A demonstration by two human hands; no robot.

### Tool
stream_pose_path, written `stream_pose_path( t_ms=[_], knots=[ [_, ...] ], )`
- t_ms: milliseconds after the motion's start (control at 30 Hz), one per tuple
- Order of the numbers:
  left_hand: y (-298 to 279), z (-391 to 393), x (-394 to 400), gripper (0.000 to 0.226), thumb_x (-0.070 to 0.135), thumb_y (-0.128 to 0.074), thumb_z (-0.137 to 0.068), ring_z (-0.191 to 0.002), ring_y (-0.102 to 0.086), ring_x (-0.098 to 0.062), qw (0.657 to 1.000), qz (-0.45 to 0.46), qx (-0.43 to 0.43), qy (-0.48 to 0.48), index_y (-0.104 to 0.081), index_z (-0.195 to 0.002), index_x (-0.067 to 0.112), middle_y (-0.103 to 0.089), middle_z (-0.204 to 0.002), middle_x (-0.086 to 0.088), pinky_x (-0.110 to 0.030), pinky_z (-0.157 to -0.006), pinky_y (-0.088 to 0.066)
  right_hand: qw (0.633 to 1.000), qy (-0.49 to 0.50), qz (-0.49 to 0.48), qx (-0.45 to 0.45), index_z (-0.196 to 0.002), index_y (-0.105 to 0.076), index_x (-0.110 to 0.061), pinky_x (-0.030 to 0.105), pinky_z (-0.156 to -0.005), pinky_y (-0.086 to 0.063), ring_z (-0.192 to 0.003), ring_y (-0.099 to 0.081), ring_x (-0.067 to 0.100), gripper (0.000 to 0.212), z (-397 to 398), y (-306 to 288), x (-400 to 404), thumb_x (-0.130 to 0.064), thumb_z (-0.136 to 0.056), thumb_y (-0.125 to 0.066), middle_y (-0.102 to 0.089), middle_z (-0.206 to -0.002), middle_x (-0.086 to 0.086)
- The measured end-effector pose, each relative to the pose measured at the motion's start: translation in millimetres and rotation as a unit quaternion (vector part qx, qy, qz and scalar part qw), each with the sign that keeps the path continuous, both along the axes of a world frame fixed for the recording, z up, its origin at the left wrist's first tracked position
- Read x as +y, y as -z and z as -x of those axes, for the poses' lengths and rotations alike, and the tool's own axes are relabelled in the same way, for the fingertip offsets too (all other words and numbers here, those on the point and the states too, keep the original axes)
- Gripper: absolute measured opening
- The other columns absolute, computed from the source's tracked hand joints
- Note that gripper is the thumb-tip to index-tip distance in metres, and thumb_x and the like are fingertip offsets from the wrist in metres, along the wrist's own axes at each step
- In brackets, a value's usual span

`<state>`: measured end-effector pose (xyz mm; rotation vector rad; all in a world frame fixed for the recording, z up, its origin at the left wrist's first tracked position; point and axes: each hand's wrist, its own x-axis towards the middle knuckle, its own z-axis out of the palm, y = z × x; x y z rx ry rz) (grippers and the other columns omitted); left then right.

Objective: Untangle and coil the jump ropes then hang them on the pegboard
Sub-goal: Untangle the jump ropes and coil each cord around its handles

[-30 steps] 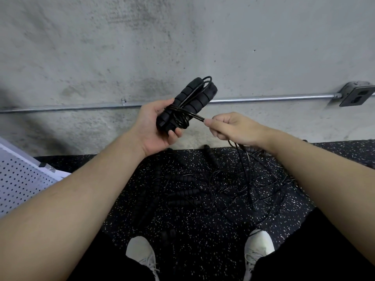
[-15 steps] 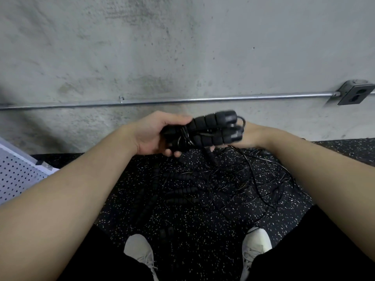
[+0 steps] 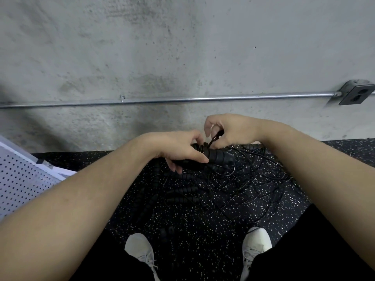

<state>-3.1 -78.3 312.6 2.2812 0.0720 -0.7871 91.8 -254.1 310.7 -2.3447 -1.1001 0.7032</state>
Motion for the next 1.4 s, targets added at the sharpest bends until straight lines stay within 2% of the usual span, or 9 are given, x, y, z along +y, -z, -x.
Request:
stream_pose_path(
  t_ms=[133, 267, 467, 567, 733, 833, 967, 1167, 1400],
  knots=[
    [-5.0, -0.4, -5.6, 0.072, 0.037, -0.071, -0.094, -0.058, -0.069, -0.020, 0.997, -0.058, -0.030, 0.031, -0.030, -0.154, 0.032, -0.062, -0.098, -0.001, -0.030, -0.054, -0.060, 1.000, -0.012, -0.004, -0.023, -0.106, -0.055, -0.027, 0.014, -0.054, -0.039, -0.051, -0.052, -0.009, 0.037, 4.6, -4.9, 0.3, -0.011, -0.083, -0.079, -0.064, -0.089, -0.003],
    [-5.4, -0.5, -9.1, 0.052, 0.052, -0.062, -0.096, -0.054, -0.070, -0.013, 0.975, -0.177, -0.114, 0.066, -0.049, -0.144, 0.037, -0.066, -0.080, 0.008, -0.032, -0.068, -0.063, 0.999, 0.005, -0.007, -0.042, -0.116, -0.050, -0.023, 0.012, -0.050, -0.041, -0.053, -0.055, -0.006, 0.042, 6.3, -4.5, 1.9, -0.007, -0.085, -0.074, -0.064, -0.096, 0.003],
    [3.6, -5.4, 8.3, 0.043, 0.064, -0.051, -0.094, -0.062, -0.071, -0.011, 0.930, -0.288, -0.227, 0.003, -0.056, -0.134, 0.048, -0.072, -0.114, 0.013, -0.027, -0.072, -0.049, 0.993, 0.092, -0.056, -0.043, -0.108, -0.049, -0.029, 0.033, -0.070, -0.045, -0.075, -0.056, 0.019, 0.040, -9.0, -5.1, -11.4, -0.009, -0.082, -0.072, -0.064, -0.093, -0.003],
    [5.3, -4.9, 23.5, 0.038, 0.061, -0.052, -0.095, -0.081, -0.074, -0.015, 0.940, -0.260, -0.218, -0.042, -0.055, -0.132, 0.054, -0.069, -0.121, 0.015, -0.027, -0.065, -0.050, 0.992, 0.111, -0.058, 0.002, -0.101, -0.061, -0.028, 0.034, -0.070, -0.044, -0.072, -0.053, 0.019, 0.025, -11.8, -5.6, -22.6, -0.011, -0.085, -0.070, -0.063, -0.085, 0.001],
    [3.4, -2.6, 19.7, 0.027, 0.059, -0.050, -0.097, -0.044, -0.066, -0.009, 0.945, -0.219, -0.231, -0.072, -0.058, -0.123, 0.054, -0.065, -0.090, 0.021, -0.028, -0.067, -0.057, 0.993, 0.105, -0.038, 0.030, -0.104, -0.065, -0.036, 0.025, -0.075, -0.048, -0.071, -0.061, 0.008, 0.015, -5.0, 0.6, -19.0, -0.035, -0.091, -0.072, -0.067, -0.081, -0.006],
    [5.2, -4.2, 9.2, 0.026, 0.060, -0.048, -0.097, -0.063, -0.070, -0.008, 0.934, -0.234, -0.264, -0.062, -0.059, -0.120, 0.054, -0.067, -0.090, 0.020, -0.028, -0.066, -0.052, 0.985, 0.125, -0.089, 0.074, -0.101, -0.068, -0.032, 0.013, -0.070, -0.051, -0.068, -0.065, 0.003, 0.018, 3.2, -0.2, -9.7, -0.048, -0.093, -0.066, -0.072, -0.075, -0.007],
    [8.1, -7.3, 8.4, 0.031, 0.058, -0.051, -0.098, -0.101, -0.068, -0.021, 0.916, -0.241, -0.308, -0.085, -0.058, -0.128, 0.054, -0.072, -0.109, 0.013, -0.033, -0.076, -0.050, 0.957, 0.211, -0.154, 0.123, -0.083, -0.063, -0.018, 0.028, -0.067, -0.053, -0.056, -0.059, 0.011, 0.029, 3.8, 2.5, -2.1, -0.042, -0.098, -0.062, -0.064, -0.061, -0.002],
    [15.2, -8.5, 7.8, 0.038, 0.060, -0.054, -0.096, -0.104, -0.069, -0.024, 0.895, -0.234, -0.367, -0.103, -0.054, -0.133, 0.058, -0.075, -0.112, 0.008, -0.037, -0.087, -0.055, 0.938, 0.245, -0.089, 0.229, -0.089, -0.072, -0.023, 0.028, -0.077, -0.056, -0.068, -0.063, 0.006, 0.035, 3.2, 7.7, -2.1, -0.055, -0.094, -0.062, -0.069, -0.071, -0.011],
    [12.4, -11.5, 5.5, 0.032, 0.050, -0.063, -0.094, -0.083, -0.068, -0.012, 0.923, -0.107, -0.334, -0.158, -0.061, -0.124, 0.061, -0.074, -0.101, 0.015, -0.028, -0.077, -0.052, 0.914, 0.275, -0.126, 0.269, -0.093, -0.072, -0.020, 0.029, -0.077, -0.051, -0.080, -0.062, 0.009, 0.013, -0.8, 4.9, -2.4, -0.032, -0.089, -0.074, -0.073, -0.078, -0.012]
  ],
)
